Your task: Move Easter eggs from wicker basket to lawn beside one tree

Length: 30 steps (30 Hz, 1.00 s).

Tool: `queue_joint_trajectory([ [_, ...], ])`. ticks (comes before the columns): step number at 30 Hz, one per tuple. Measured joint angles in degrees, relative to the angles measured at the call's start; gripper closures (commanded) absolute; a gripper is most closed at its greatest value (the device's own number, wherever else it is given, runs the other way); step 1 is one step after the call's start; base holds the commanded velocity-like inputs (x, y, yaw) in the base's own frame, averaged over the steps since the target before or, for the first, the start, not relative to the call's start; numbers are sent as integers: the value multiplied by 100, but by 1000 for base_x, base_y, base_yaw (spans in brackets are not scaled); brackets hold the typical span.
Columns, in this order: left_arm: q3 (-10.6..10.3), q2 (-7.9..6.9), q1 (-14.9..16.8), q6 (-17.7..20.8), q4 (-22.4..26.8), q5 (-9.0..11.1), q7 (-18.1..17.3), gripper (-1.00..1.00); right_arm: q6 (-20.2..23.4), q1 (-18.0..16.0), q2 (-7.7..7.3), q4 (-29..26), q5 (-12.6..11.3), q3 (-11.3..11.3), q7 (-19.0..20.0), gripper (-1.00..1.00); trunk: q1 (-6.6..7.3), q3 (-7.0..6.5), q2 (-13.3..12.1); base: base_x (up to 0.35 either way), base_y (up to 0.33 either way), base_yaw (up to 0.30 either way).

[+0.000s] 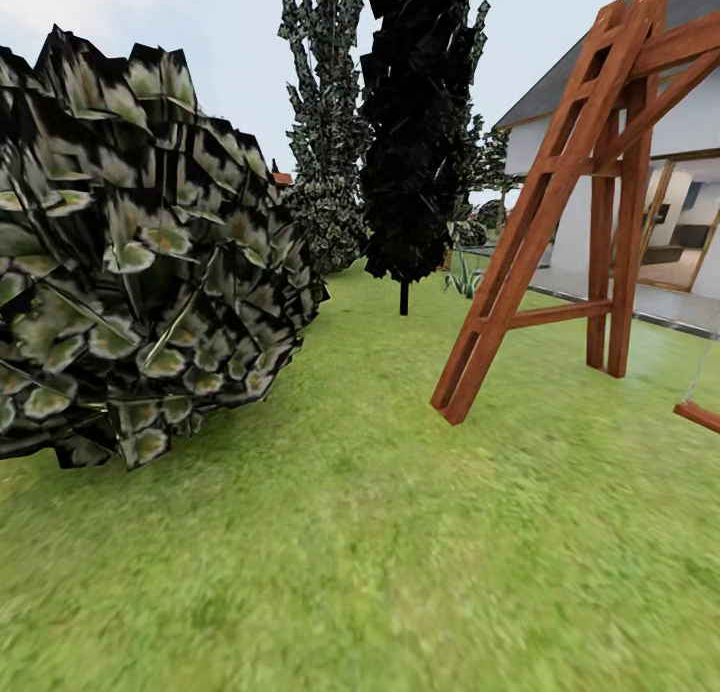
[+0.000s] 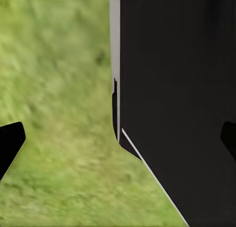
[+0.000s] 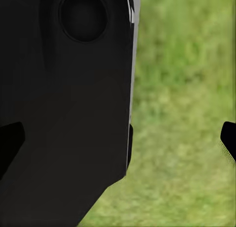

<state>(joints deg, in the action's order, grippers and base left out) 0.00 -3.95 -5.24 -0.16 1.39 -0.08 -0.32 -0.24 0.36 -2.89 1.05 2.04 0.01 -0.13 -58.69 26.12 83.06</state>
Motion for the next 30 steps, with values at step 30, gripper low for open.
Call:
queue_joint_trajectory([
  [30, 0, 0, 0, 0, 0, 0, 0, -100, 0, 0, 0, 0, 11, 6, 0, -100, 0, 0, 0, 318, 0, -7],
])
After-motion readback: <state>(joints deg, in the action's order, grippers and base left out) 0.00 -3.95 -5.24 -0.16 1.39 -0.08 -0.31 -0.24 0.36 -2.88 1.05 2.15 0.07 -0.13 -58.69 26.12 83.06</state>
